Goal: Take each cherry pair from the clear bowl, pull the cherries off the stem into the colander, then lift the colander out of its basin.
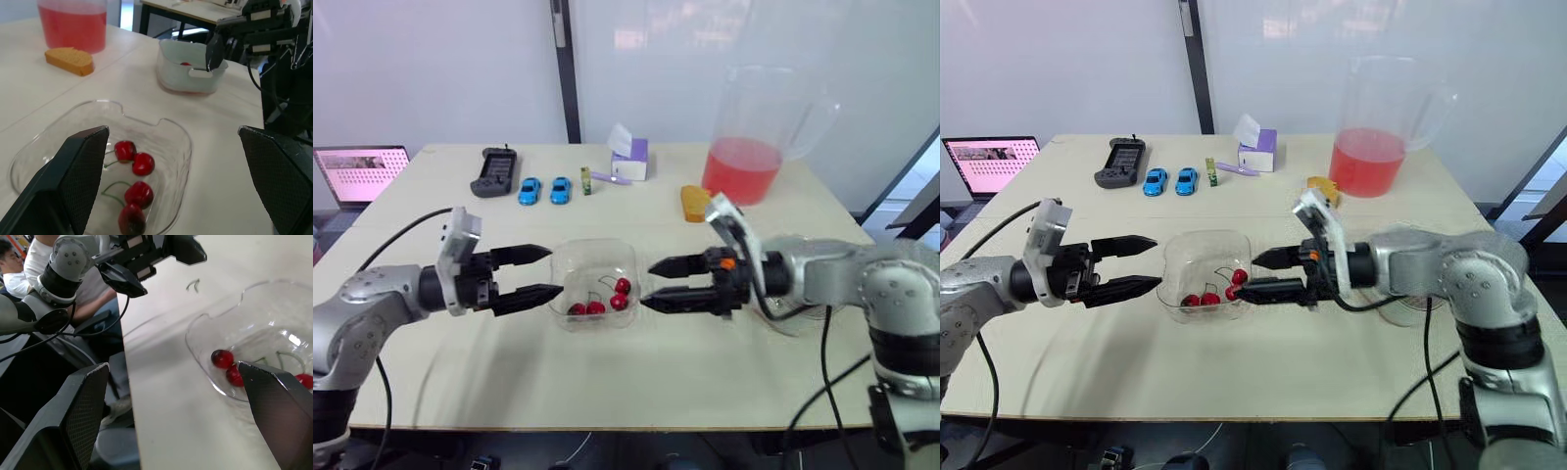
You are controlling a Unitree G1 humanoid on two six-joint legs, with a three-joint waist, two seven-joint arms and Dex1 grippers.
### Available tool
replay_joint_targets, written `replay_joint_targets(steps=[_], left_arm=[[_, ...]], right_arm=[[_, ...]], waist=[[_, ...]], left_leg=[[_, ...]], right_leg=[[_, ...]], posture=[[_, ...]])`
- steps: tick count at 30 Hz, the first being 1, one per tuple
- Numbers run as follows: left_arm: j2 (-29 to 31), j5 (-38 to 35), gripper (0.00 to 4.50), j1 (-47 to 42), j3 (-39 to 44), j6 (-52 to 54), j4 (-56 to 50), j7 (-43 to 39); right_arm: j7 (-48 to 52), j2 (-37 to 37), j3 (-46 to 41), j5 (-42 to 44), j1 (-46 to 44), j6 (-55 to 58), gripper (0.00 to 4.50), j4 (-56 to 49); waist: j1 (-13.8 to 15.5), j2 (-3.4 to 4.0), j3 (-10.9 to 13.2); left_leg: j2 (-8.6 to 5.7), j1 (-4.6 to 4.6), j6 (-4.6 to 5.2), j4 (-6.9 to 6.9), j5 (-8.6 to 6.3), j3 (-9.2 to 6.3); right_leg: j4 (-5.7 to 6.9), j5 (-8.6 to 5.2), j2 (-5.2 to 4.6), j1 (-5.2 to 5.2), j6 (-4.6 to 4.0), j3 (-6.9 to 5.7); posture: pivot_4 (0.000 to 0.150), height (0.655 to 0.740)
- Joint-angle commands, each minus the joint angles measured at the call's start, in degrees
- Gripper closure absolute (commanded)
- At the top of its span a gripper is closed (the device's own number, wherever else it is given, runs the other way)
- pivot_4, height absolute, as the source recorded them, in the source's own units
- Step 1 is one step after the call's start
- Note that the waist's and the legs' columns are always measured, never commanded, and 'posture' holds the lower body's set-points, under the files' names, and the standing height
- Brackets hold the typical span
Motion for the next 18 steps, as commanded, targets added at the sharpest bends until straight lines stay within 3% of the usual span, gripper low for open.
replay_joint_targets(steps=[1,9,18], left_arm=[[2.6,-0.4,0.05,1.2,5.1,-0.5,-0.2,-3.2],[5.9,-1.5,0.05,10.8,14.4,1.0,-3.0,-7.3],[2.6,-2.1,0.05,22.8,24.4,1.8,-9.0,-5.0]], right_arm=[[-8.5,3.7,0.2,5.2,-8.1,7.1,0.0,8.8],[-18.7,12.6,6.1,0.7,-22.0,13.8,0.0,25.8],[-11.5,16.8,19.7,-15.7,-24.8,12.0,0.0,31.7]], waist=[[-0.1,0.01,0.0],[-0.2,0.04,0.0],[-0.9,0.03,0.0]], left_leg=[[-0.02,-0.04,0.0,-0.03,0.0,0.02],[0.0,-0.11,0.01,-0.08,-0.01,0.06],[-0.01,-0.13,0.02,-0.09,-0.01,0.07]], right_leg=[[0.01,0.0,-0.02,-0.03,-0.01,0.01],[-0.01,0.0,-0.04,-0.15,-0.01,0.01],[0.0,0.0,-0.07,-0.17,-0.01,0.01]], posture=[[0.15,0.74],[0.15,0.74],[0.15,0.74]])
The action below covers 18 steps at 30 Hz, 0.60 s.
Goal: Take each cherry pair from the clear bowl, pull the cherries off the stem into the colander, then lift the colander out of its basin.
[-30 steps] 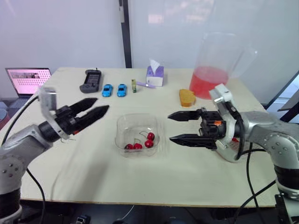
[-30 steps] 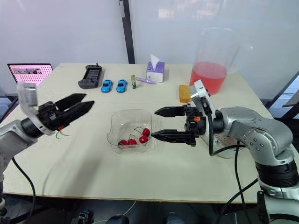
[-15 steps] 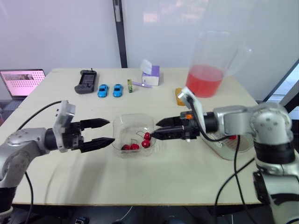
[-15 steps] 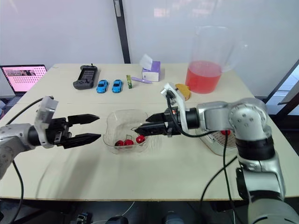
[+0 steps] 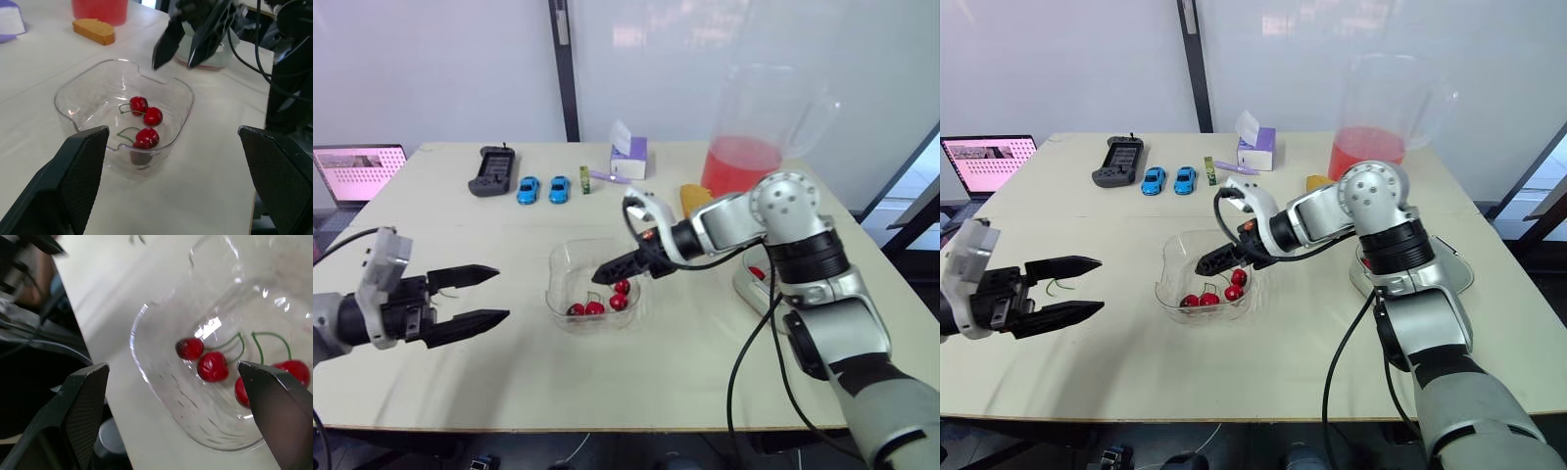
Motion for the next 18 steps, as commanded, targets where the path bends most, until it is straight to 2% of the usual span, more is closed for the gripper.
replay_joint_targets(steps=[1,10,18], left_arm=[[-1.4,-1.0,0.05,3.7,5.2,0.1,-3.5,1.2],[-5.2,-2.4,0.05,9.1,8.4,-0.3,-7.8,4.7],[-6.1,-2.9,0.05,9.0,7.5,-1.1,-8.1,6.2]], right_arm=[[5.6,1.1,5.3,-7.7,-1.7,-2.4,0.0,0.7],[21.2,5.5,15.4,-22.5,-5.9,-11.7,0.0,6.9],[32.1,6.4,21.4,-31.7,-8.2,-16.6,0.0,6.8]], waist=[[-0.2,0.0,0.0],[-0.2,0.01,0.0],[-0.2,0.01,0.0]], left_leg=[[0.0,0.0,0.0,0.0,0.0,0.0],[0.01,0.01,0.0,0.0,0.0,0.0],[0.0,0.01,0.0,0.0,0.0,-0.02]], right_leg=[[0.0,0.0,0.01,-0.01,0.0,0.0],[0.04,0.0,0.02,-0.04,0.0,0.0],[0.05,0.0,0.0,-0.04,0.0,-0.02]], posture=[[0.15,0.74],[0.15,0.74],[0.15,0.74]])
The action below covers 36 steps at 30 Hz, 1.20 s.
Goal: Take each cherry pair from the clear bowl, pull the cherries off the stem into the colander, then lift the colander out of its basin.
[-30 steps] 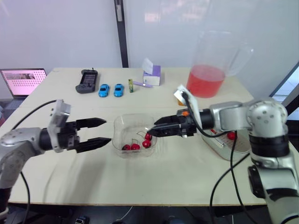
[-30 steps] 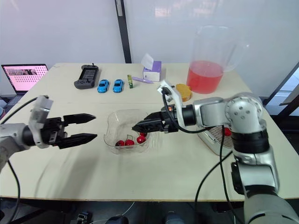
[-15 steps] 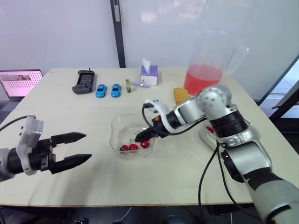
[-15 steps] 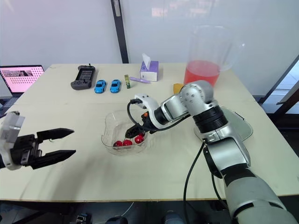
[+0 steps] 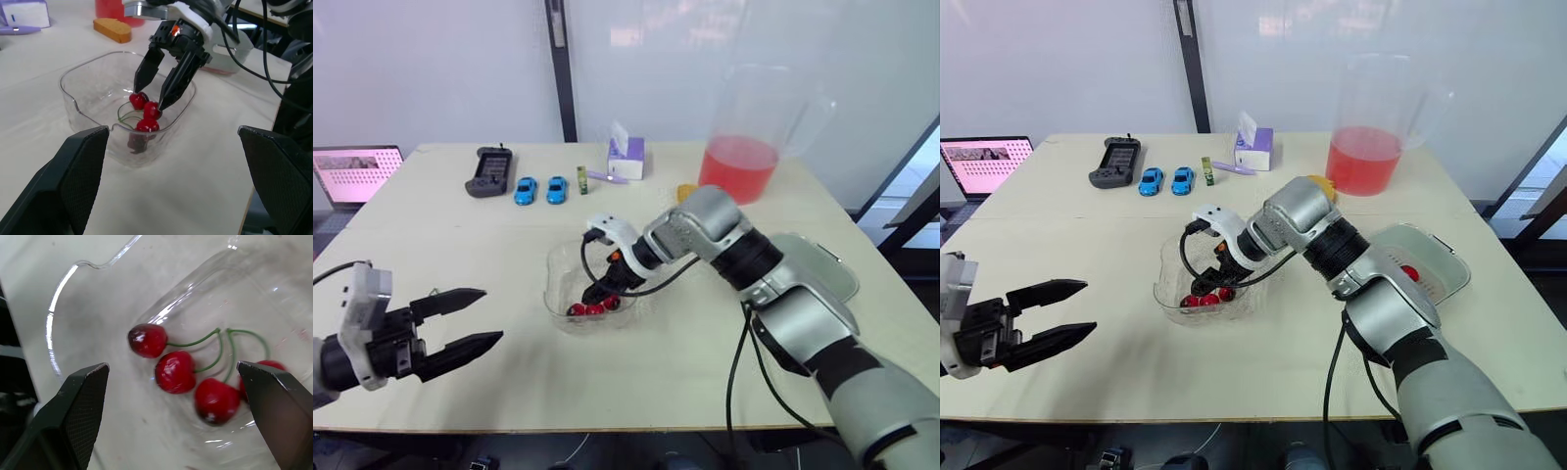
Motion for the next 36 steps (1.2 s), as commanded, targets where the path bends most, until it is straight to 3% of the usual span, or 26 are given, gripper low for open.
replay_joint_targets(steps=[1,18,36], left_arm=[[0.2,-0.3,0.05,-0.7,0.6,-1.2,-0.3,0.3],[-2.6,1.2,0.05,-2.8,-3.8,-3.8,0.3,2.6],[-1.7,-1.4,0.05,-4.4,-3.1,-3.0,0.6,4.1]], right_arm=[[4.3,0.9,1.1,-2.7,-2.0,-0.1,0.0,-1.5],[15.8,7.1,8.0,-15.3,-3.7,-4.3,0.0,8.5],[24.8,12.8,5.1,-28.9,-8.1,-20.6,0.0,25.3]], waist=[[0.0,0.0,0.0],[-0.1,-0.01,0.0],[0.0,0.0,0.0]], left_leg=[[0.0,0.0,0.0,-0.01,0.0,-0.01],[0.0,0.0,0.0,0.0,0.0,-0.01],[0.0,0.0,-0.01,0.0,0.0,-0.01]], right_leg=[[0.0,0.0,0.01,-0.01,0.0,0.0],[0.02,0.0,0.0,-0.01,0.0,0.0],[0.02,0.0,0.0,-0.01,0.0,-0.01]], posture=[[0.15,0.74],[0.15,0.74],[0.15,0.74]])
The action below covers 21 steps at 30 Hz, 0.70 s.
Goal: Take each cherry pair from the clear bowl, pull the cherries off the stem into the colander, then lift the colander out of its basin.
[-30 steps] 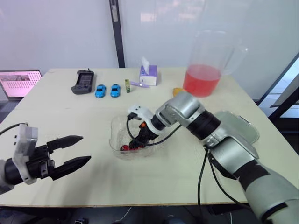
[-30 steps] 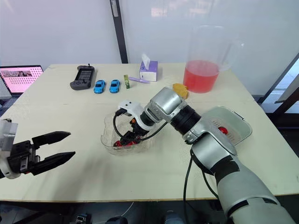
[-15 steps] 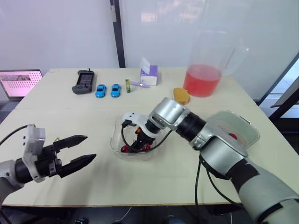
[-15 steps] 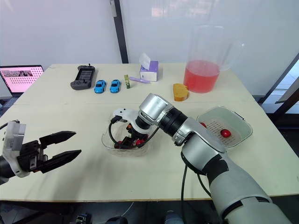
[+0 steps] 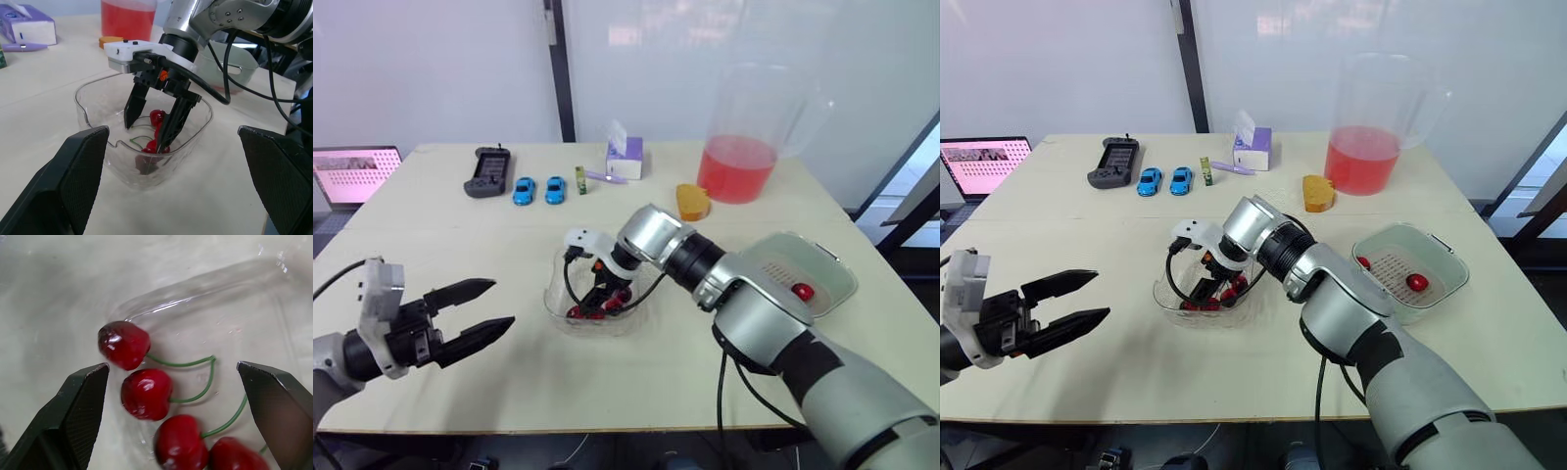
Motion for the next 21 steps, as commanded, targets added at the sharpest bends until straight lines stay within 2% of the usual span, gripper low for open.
replay_joint_targets(steps=[1,6,12,21], left_arm=[[1.0,-1.1,0.05,-0.8,1.5,-0.3,-0.5,0.2],[1.0,-1.0,0.05,-2.2,0.7,-0.1,0.2,0.2],[0.9,-1.1,0.05,-3.0,0.8,0.4,0.8,0.2],[1.4,-2.1,0.05,-3.1,1.7,1.3,0.5,0.6]], right_arm=[[3.1,0.5,-2.6,-2.1,-3.5,-2.4,0.0,2.4],[12.1,-0.7,-2.4,-3.8,-5.3,-7.4,0.0,2.1],[22.8,-5.9,-0.2,-7.5,-1.5,-21.8,0.0,-5.7],[22.9,-8.3,0.6,-15.2,5.2,-38.4,0.0,-11.0]], waist=[[0.0,0.0,0.0],[-0.1,0.0,0.0],[0.0,0.0,0.0],[0.0,-0.01,0.0]], left_leg=[[0.0,0.0,0.0,0.0,0.0,0.0],[0.0,0.0,0.0,-0.01,0.0,0.0],[0.0,0.01,0.0,0.0,0.0,-0.01],[0.0,0.01,-0.01,0.01,0.0,-0.03]], right_leg=[[0.0,0.0,0.0,0.0,0.0,0.0],[0.0,0.0,0.01,-0.01,0.0,0.0],[0.0,0.0,-0.01,0.03,0.0,-0.02],[0.03,0.0,-0.02,0.02,0.01,-0.03]], posture=[[0.15,0.74],[0.15,0.74],[0.15,0.74],[0.15,0.74]])
